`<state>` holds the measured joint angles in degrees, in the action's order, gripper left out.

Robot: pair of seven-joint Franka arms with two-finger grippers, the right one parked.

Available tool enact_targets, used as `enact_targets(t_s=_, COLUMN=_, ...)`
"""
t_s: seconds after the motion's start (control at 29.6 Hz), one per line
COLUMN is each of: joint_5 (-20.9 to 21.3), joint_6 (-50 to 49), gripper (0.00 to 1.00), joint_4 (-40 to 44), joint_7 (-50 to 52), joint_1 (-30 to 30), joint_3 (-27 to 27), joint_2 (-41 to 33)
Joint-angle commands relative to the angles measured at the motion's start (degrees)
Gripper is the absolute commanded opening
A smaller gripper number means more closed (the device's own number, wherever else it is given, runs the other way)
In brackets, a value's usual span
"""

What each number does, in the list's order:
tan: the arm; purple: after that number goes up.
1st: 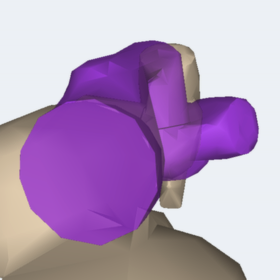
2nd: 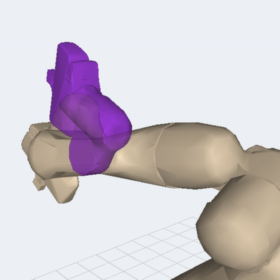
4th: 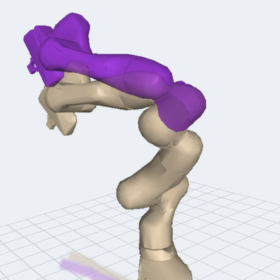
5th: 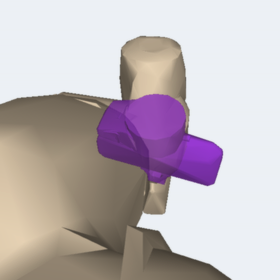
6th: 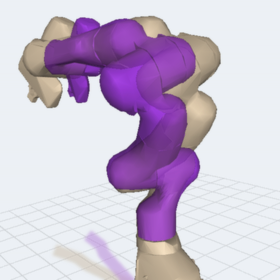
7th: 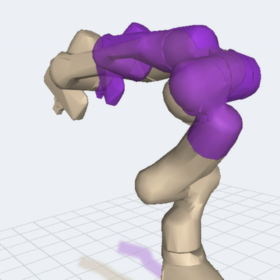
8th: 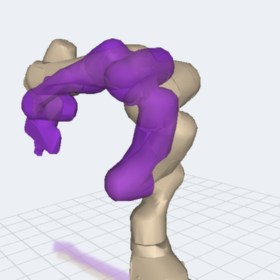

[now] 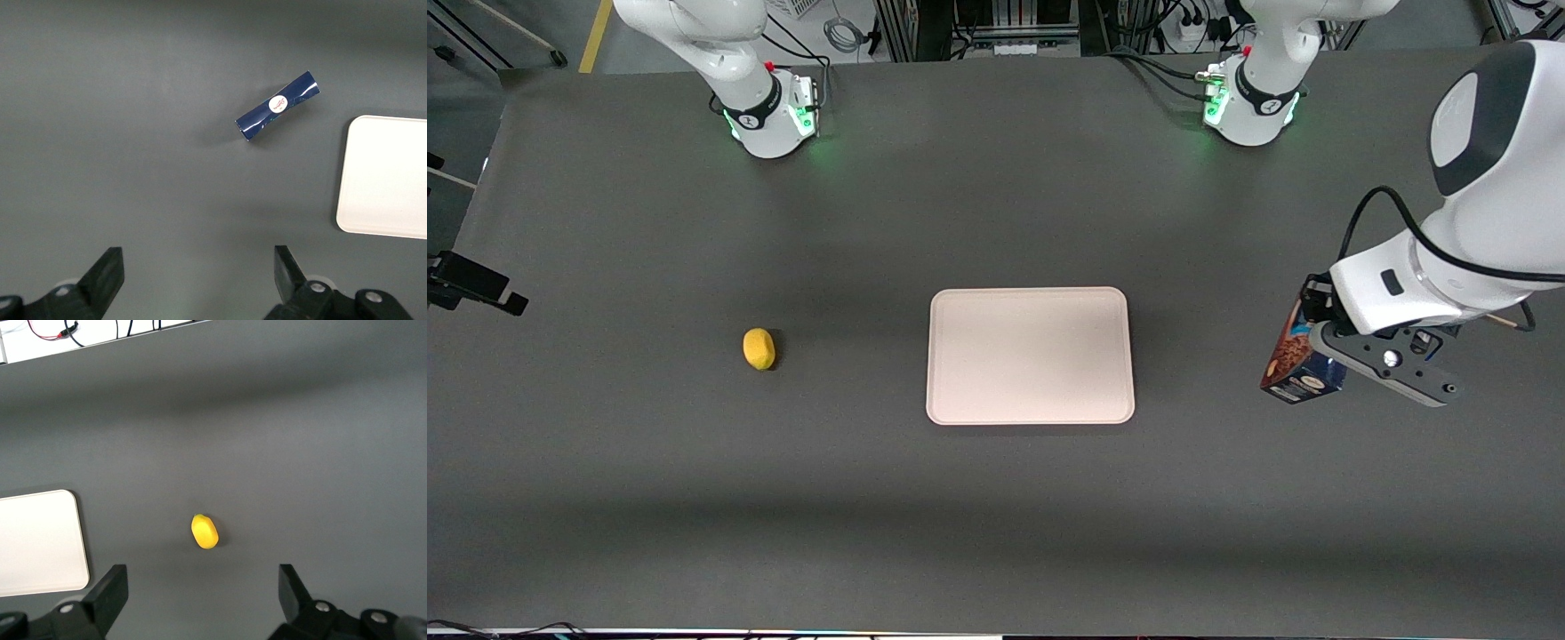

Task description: Place cookie box on tray

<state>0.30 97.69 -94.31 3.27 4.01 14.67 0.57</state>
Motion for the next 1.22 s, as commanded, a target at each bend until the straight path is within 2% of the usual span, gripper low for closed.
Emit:
enact_targets(t_s=0.0, joint_5=-1.36, joint_6=-3.20, gripper=1.00, joint_4=-1.22, joint_7=-4.24, joint_1=0.29, joint_3=-4.81, joint_2=-3.90)
enact_targets(t_s=0.44, joint_5=1.90, joint_6=-4.44, gripper=1.00, joint_4=-3.33, joint_7=-4.07, joint_1=0.21, joint_3=-12.20, joint_2=-8.04)
enact_targets(t_s=1.18, joint_5=2.60, joint_6=-3.65, gripper=1.00, joint_4=-4.74, joint_7=-1.96, joint_1=0.21, joint_3=-13.96, joint_2=-8.39)
